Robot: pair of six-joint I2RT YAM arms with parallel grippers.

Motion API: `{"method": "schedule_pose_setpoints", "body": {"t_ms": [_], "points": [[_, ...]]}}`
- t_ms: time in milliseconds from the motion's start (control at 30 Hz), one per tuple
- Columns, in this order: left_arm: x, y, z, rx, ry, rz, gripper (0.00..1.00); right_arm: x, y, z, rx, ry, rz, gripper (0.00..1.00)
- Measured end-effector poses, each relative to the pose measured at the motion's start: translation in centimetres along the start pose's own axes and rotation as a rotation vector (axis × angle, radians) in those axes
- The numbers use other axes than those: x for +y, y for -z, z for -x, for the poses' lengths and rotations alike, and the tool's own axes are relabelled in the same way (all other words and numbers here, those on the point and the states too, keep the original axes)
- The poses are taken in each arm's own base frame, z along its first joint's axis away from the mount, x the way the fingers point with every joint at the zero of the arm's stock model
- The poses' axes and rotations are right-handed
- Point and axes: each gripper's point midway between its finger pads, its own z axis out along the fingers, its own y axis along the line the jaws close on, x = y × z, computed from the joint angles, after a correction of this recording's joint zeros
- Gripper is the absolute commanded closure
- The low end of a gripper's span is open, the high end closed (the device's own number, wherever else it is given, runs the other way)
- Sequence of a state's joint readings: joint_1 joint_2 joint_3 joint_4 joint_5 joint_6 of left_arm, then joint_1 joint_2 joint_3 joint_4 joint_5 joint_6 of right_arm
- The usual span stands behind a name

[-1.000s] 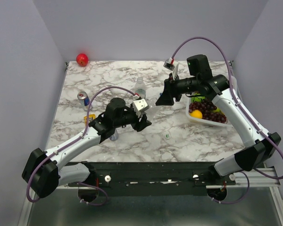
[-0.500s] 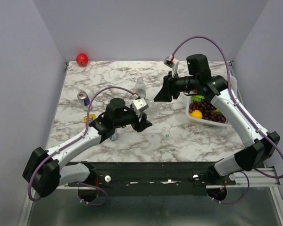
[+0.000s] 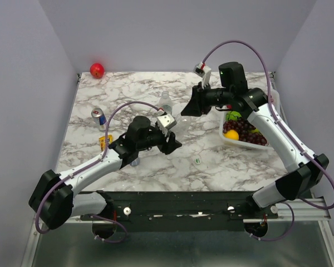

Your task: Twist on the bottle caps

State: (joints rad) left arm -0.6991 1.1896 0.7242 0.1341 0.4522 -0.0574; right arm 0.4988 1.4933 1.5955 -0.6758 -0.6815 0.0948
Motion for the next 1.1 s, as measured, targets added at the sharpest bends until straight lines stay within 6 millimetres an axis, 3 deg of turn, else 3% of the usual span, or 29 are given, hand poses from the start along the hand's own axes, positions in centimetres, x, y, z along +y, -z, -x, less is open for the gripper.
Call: {"method": "schedule_pose_setpoints", "body": {"t_ms": [233, 267, 300, 333, 367, 400, 433, 500, 567, 700, 833, 967, 1100], "points": [[1.4, -2.4, 1.1, -0.021, 0.060, 0.174, 1.00, -3.0, -0.1, 1.8, -0.027, -0.092, -0.194, 1.00], [1.4, -2.6, 1.2, -0.022, 0.065, 0.182, 0.93, -3.2, 0.0, 1.8, -0.028, -0.099, -0.212, 1.00], [1.4, -2.6, 1.1, -0.022, 0.067, 0.188, 0.80, -3.4, 0.0, 1.8, -0.027, -0.106, -0.226, 1.00], [1.4, -2.7, 1.1, -0.021, 0.067, 0.193, 0.55, -3.5, 0.0, 1.7, -0.025, -0.110, -0.233, 1.00], [1.5, -2.6, 1.1, -0.021, 0.065, 0.197, 0.47, -3.6, 0.0, 1.7, -0.025, -0.110, -0.237, 1.00], [1.6, -2.6, 1.1, -0.019, 0.060, 0.200, 0.21, -3.5, 0.1, 1.7, -0.027, -0.108, -0.237, 1.00], [1.7, -2.5, 1.1, -0.016, 0.051, 0.200, 0.02, -3.6, 0.1, 1.6, -0.028, -0.106, -0.237, 0.99], [2.0, -2.1, 0.9, -0.005, 0.021, 0.197, 0.01, -3.6, 0.3, 1.4, -0.029, -0.087, -0.234, 1.00], [2.1, -1.3, 1.0, 0.005, 0.006, 0.189, 0.01, -4.9, 1.0, 1.4, -0.032, -0.043, -0.275, 1.00], [2.4, 0.5, 1.5, 0.010, -0.061, 0.176, 0.01, -9.1, 3.3, 1.6, -0.038, 0.025, -0.388, 1.00], [1.8, 1.7, 0.9, 0.054, -0.138, 0.136, 0.01, -13.3, 5.3, 2.4, -0.063, 0.074, -0.476, 1.00], [1.2, 2.3, -0.1, 0.102, -0.181, 0.099, 0.01, -17.5, 5.2, 3.7, -0.102, 0.135, -0.520, 1.00], [1.1, 2.7, -1.0, 0.152, -0.177, 0.091, 0.01, -20.9, 2.8, 5.3, -0.107, 0.209, -0.517, 0.99]]}}
